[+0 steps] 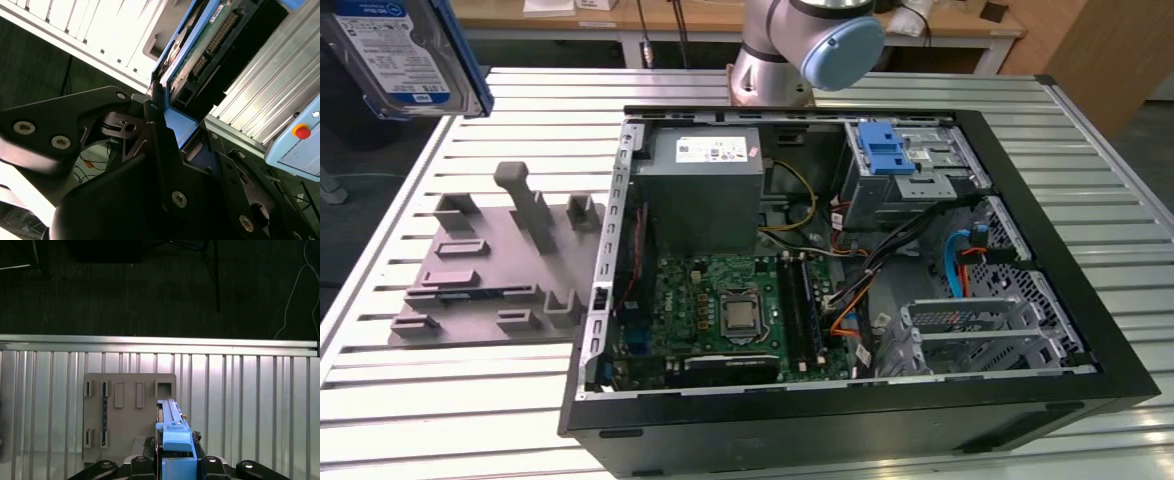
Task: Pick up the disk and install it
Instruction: 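Pick up the disk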
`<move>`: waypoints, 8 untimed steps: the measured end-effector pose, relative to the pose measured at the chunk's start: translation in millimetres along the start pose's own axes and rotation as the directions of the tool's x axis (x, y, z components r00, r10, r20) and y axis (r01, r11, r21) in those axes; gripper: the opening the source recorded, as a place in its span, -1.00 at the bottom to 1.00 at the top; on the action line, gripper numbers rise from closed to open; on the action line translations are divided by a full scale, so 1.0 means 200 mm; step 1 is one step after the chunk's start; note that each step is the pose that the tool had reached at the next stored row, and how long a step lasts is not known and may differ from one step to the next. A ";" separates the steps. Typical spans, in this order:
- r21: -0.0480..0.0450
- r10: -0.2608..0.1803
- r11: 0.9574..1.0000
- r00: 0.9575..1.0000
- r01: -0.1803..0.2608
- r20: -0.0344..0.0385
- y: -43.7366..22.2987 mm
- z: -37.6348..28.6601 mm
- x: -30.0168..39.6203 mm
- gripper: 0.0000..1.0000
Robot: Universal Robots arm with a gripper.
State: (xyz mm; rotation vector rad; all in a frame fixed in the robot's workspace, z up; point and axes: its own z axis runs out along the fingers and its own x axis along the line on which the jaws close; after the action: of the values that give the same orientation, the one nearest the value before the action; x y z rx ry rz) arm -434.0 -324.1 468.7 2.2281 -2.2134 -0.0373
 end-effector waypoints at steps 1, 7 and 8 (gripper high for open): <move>0.000 0.000 1.000 1.000 0.000 0.000 0.000 -0.002 0.000 -0.27; 0.000 0.000 1.000 1.000 0.000 0.000 0.001 -0.075 -0.001 -0.27; 0.000 0.000 1.000 1.000 0.000 0.000 0.001 -0.077 0.000 -0.27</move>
State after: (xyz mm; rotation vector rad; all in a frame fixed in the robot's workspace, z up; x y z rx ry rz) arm -433.8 -324.3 484.0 2.2277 -2.2138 -0.0372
